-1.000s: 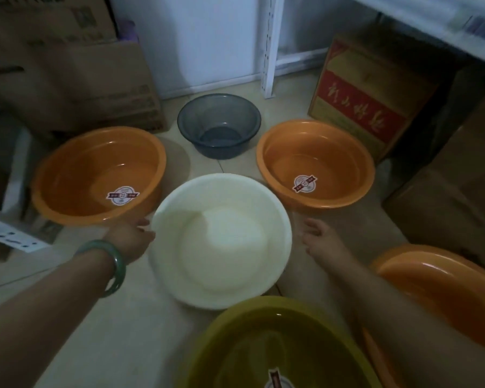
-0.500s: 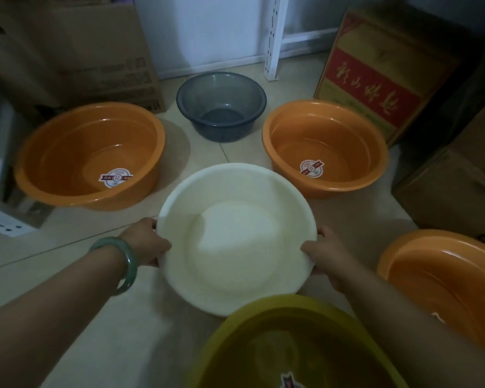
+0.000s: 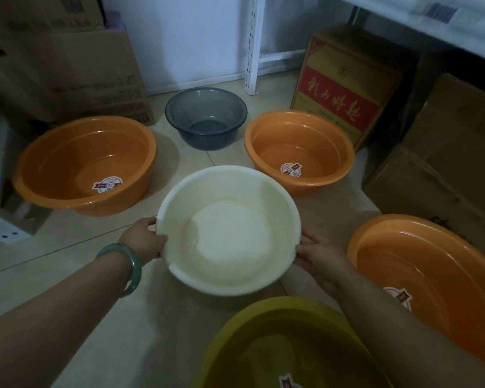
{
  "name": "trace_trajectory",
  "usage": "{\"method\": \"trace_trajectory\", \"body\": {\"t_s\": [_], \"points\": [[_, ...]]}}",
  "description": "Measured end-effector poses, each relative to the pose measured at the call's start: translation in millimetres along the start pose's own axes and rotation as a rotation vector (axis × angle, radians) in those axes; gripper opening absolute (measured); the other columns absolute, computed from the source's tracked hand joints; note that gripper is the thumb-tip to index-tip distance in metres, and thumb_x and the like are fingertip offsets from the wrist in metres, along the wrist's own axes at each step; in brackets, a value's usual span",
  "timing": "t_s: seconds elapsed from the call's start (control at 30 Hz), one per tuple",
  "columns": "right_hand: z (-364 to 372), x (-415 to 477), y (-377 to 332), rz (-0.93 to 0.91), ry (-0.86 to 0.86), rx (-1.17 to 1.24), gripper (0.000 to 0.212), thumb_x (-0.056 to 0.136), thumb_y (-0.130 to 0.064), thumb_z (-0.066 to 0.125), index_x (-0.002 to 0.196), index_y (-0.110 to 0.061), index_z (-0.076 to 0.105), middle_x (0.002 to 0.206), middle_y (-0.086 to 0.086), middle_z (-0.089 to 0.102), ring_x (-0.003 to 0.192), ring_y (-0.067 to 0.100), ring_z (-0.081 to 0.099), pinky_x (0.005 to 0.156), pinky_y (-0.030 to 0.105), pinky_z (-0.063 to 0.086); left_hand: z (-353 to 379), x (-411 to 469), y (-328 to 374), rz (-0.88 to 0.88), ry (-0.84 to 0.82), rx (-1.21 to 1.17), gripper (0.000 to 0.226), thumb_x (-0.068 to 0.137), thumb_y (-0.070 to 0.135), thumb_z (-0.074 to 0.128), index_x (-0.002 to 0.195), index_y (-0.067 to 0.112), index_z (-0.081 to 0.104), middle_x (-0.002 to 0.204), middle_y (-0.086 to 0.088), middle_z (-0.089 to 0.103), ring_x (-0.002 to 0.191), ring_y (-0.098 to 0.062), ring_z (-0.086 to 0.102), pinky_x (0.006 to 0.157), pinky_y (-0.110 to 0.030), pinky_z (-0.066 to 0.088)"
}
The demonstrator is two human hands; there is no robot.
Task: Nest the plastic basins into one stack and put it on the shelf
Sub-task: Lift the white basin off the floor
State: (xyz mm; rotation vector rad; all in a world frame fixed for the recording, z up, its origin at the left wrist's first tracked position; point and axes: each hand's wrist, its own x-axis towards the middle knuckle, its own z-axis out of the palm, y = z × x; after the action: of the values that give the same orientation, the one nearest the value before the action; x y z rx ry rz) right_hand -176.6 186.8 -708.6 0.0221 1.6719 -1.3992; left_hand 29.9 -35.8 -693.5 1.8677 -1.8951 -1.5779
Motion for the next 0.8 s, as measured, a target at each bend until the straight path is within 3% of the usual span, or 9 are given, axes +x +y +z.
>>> {"method": "trace_trajectory", "body": {"t_s": [0.17, 0.23, 0.37, 0.5, 0.57, 0.6, 0.7, 0.8], "points": [[-1, -9, 5, 0.014, 0.01, -0.037, 0.069, 0.089, 0.012, 0.047, 0.151, -0.007, 0.024, 0.146, 0.02, 0.046, 0.109, 0.027, 0.06, 0.08, 0.03, 0.053, -1, -16, -6, 0.033, 0.009, 0.059, 0.079, 0.076, 0.0, 0.065, 0.145, 0.016, 0.031, 0.095, -0.007, 0.064, 0.092, -0.03, 0.065, 0.086, -0.044, 0.054], [-4, -13, 8, 0.03, 0.039, -0.142, 0.073, 0.087, 0.009, 0.053, 0.151, -0.006, 0.021, 0.145, 0.023, 0.045, 0.117, 0.032, 0.057, 0.09, 0.035, 0.051, 0, -23, -11, 0.026, 0.005, 0.09, 0.086, 0.075, 0.004, 0.068, 0.147, 0.015, 0.024, 0.094, -0.006, 0.062, 0.093, -0.031, 0.066, 0.089, -0.045, 0.053], [-17, -25, 5, 0.045, 0.05, -0.376, 0.075, 0.086, 0.002, 0.061, 0.15, -0.004, 0.024, 0.131, 0.022, 0.057, 0.108, 0.029, 0.061, 0.095, 0.038, 0.051, 5, -41, -25, -0.088, -0.102, 0.019, 0.089, 0.078, 0.005, 0.069, 0.149, 0.007, 0.015, 0.103, -0.022, 0.066, 0.092, -0.035, 0.068, 0.083, -0.046, 0.055], [-29, -41, -1, 0.028, -0.004, -0.495, 0.069, 0.086, -0.001, 0.063, 0.147, -0.003, 0.031, 0.108, 0.01, 0.063, 0.099, 0.024, 0.064, 0.081, 0.032, 0.052, 8, -59, -35, -0.108, -0.259, 0.013, 0.074, 0.082, 0.005, 0.065, 0.145, 0.006, 0.026, 0.104, -0.025, 0.068, 0.091, -0.032, 0.068, 0.08, -0.039, 0.056], [-33, -49, -4, 0.002, -0.022, -0.511, 0.065, 0.087, -0.002, 0.062, 0.146, -0.005, 0.035, 0.113, 0.01, 0.063, 0.098, 0.02, 0.064, 0.079, 0.027, 0.052, 7, -61, -33, -0.085, -0.276, 0.084, 0.041, 0.083, 0.007, 0.065, 0.122, 0.007, 0.051, 0.094, -0.022, 0.07, 0.081, -0.029, 0.068, 0.077, -0.039, 0.058], [-34, -54, -5, -0.011, -0.026, -0.507, 0.062, 0.088, -0.003, 0.061, 0.145, -0.006, 0.038, 0.115, 0.01, 0.063, 0.098, 0.018, 0.064, 0.078, 0.025, 0.052, 6, -62, -30, -0.104, -0.279, 0.124, 0.03, 0.084, 0.01, 0.065, 0.111, -0.003, 0.059, 0.087, -0.021, 0.07, 0.073, -0.027, 0.068, 0.071, -0.037, 0.059], [-42, -65, -7, -0.076, 0.008, -0.439, 0.054, 0.088, -0.003, 0.061, 0.139, -0.007, 0.046, 0.106, 0.006, 0.065, 0.095, 0.017, 0.064, 0.077, 0.024, 0.053, 8, -68, -17, -0.16, -0.34, 0.181, 0.019, 0.088, 0.01, 0.059, 0.091, -0.009, 0.062, 0.061, -0.017, 0.066, 0.044, -0.02, 0.061, 0.042, -0.025, 0.051], [-59, -75, -12, -0.129, 0.094, -0.313, 0.048, 0.088, 0.001, 0.06, 0.135, -0.003, 0.05, 0.098, 0.005, 0.066, 0.089, 0.019, 0.064, 0.077, 0.03, 0.053, 25, -81, 12, -0.077, -0.376, 0.198, 0.018, 0.089, 0.01, 0.058, 0.092, -0.007, 0.061, 0.06, -0.015, 0.064, 0.046, -0.021, 0.059, 0.039, -0.022, 0.051]]}}
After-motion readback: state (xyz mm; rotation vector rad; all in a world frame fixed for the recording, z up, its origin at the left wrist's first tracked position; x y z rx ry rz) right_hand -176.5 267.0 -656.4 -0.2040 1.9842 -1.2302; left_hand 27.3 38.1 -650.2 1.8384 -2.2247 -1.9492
